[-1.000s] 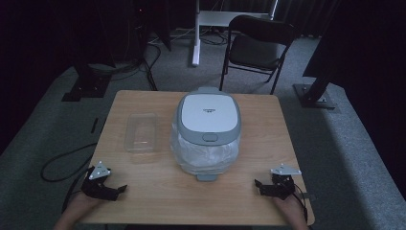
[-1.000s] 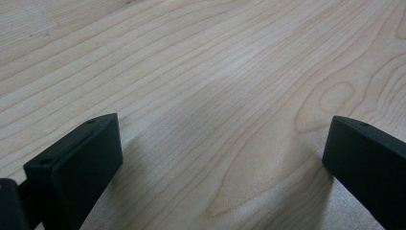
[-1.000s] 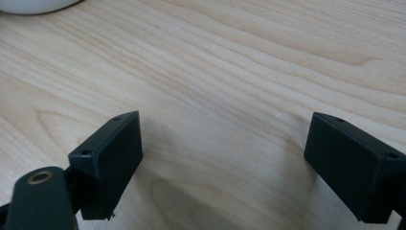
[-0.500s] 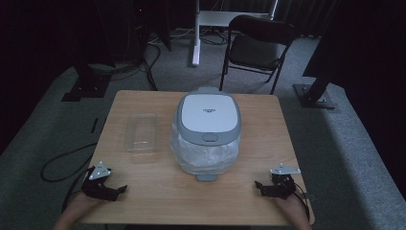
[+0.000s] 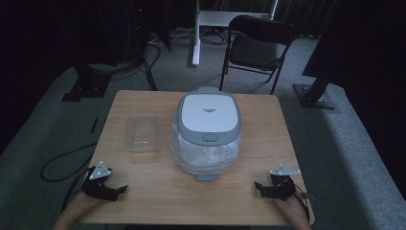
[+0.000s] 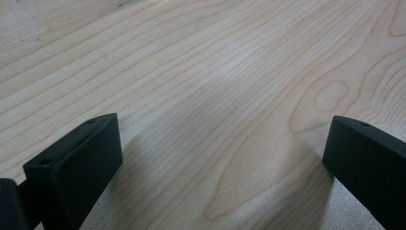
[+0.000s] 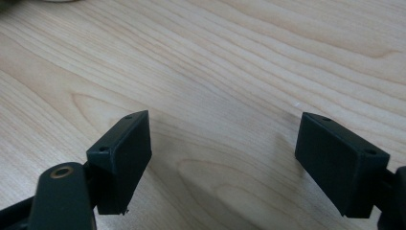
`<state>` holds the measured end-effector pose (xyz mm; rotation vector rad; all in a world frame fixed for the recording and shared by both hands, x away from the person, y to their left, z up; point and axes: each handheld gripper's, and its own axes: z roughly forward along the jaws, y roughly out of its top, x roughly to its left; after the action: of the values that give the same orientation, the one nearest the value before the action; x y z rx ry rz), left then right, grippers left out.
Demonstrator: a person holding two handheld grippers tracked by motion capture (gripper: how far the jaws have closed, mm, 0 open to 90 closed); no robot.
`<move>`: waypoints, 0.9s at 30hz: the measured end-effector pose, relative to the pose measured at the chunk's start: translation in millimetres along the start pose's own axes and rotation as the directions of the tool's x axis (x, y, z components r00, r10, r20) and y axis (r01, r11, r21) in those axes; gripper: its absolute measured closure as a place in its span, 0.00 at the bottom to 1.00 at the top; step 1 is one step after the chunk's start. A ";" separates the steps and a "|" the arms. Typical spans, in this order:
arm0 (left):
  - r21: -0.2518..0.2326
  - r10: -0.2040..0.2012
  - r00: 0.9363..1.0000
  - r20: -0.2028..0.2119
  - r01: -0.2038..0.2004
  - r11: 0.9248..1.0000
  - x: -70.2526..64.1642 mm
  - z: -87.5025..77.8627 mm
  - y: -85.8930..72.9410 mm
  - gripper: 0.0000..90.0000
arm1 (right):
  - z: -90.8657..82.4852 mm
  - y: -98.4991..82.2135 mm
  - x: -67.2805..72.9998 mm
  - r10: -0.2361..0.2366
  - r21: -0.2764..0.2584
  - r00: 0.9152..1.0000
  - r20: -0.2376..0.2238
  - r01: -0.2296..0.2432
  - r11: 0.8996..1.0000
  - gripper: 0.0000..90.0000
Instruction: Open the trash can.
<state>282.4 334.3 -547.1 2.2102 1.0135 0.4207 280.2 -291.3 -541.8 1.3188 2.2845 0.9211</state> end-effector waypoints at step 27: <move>-0.001 -0.005 1.000 -0.005 0.005 1.000 -0.5 0.2 0.1 0.01 | -63.2 44.1 18.7 -0.048 -0.225 0.997 -0.055 0.035 0.974 0.30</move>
<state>282.2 333.9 -547.1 2.2064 1.0215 0.4246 262.0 -282.3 -465.1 1.1577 2.1676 1.1797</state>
